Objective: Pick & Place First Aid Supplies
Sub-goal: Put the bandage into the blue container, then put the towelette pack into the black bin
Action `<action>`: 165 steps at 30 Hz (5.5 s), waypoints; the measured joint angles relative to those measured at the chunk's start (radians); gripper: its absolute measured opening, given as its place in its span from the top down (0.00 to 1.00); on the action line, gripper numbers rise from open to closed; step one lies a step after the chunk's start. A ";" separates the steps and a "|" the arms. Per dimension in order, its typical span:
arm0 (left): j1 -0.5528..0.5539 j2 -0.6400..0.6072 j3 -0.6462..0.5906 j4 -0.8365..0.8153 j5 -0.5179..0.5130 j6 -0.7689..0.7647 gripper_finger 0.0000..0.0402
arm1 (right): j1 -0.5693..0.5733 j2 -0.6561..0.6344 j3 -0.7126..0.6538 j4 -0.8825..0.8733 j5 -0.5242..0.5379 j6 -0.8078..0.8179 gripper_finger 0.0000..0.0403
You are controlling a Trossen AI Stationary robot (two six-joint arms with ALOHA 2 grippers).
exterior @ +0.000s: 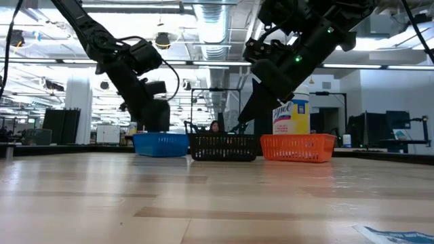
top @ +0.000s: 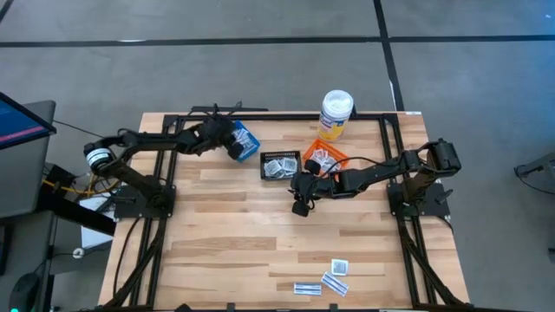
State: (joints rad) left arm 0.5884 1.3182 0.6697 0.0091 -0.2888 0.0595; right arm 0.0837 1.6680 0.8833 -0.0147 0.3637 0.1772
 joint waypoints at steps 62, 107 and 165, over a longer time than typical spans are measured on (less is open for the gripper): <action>-0.528 -0.010 0.000 0.217 0.469 0.014 0.77 | 0.665 0.151 0.183 -0.657 -0.449 0.863 0.36; -0.528 -0.010 0.000 0.300 0.467 0.002 0.77 | 0.401 0.019 0.238 -0.755 0.362 0.472 0.98; -0.470 0.183 0.000 0.793 0.334 0.057 0.98 | 0.121 0.073 0.239 -0.241 0.602 -0.010 0.83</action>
State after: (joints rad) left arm 0.1188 1.5013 0.6701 0.8020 0.0456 0.1169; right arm 0.2047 1.7408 1.1221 -0.2553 0.9661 0.1674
